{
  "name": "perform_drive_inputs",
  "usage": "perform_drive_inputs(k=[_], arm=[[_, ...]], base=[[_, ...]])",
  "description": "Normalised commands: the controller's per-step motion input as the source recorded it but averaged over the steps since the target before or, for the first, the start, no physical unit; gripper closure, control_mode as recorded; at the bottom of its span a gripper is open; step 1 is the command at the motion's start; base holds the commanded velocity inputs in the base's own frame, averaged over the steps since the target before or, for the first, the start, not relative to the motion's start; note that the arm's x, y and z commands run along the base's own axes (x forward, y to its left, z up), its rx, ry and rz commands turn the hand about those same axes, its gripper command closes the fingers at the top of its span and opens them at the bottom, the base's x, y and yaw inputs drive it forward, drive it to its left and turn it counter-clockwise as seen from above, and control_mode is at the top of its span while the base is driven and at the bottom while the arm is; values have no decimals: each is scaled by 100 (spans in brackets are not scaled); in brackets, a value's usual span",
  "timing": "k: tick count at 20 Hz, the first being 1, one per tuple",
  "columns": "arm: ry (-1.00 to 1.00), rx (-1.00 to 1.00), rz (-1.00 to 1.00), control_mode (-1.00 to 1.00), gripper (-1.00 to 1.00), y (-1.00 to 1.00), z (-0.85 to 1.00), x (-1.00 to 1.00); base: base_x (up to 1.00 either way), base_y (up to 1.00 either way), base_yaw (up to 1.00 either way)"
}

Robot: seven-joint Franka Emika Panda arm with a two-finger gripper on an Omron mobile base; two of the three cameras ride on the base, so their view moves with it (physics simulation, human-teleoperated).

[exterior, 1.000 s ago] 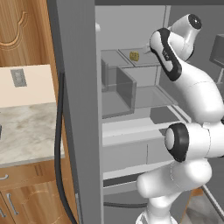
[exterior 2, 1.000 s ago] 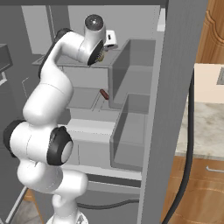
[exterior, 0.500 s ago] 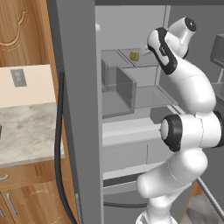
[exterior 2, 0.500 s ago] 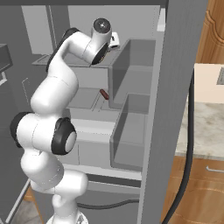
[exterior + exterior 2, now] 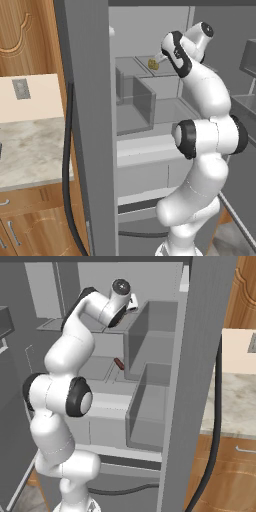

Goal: Retrieve the sausage and cheese from the fridge and place them on the cutting board on the counter.

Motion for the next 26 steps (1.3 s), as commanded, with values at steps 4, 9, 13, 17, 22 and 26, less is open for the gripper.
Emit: perform_drive_inputs(k=[4, 9, 13, 17, 22, 26], arm=[[3, 0, 3, -100, -100, 23, -16, 31], [4, 0, 2, -100, -100, 26, -22, 28], [4, -1, 1, -100, -100, 6, -15, 42], [4, -2, 0, -100, -100, 0, -7, 52], [6, -1, 0, -100, -100, 1, -9, 18], [10, 0, 1, -100, -100, 9, -21, -3]], base=[[0, 0, 0], [0, 0, 0], [0, 0, 0], [0, 0, 0], [0, 0, 0], [0, 0, 0]])
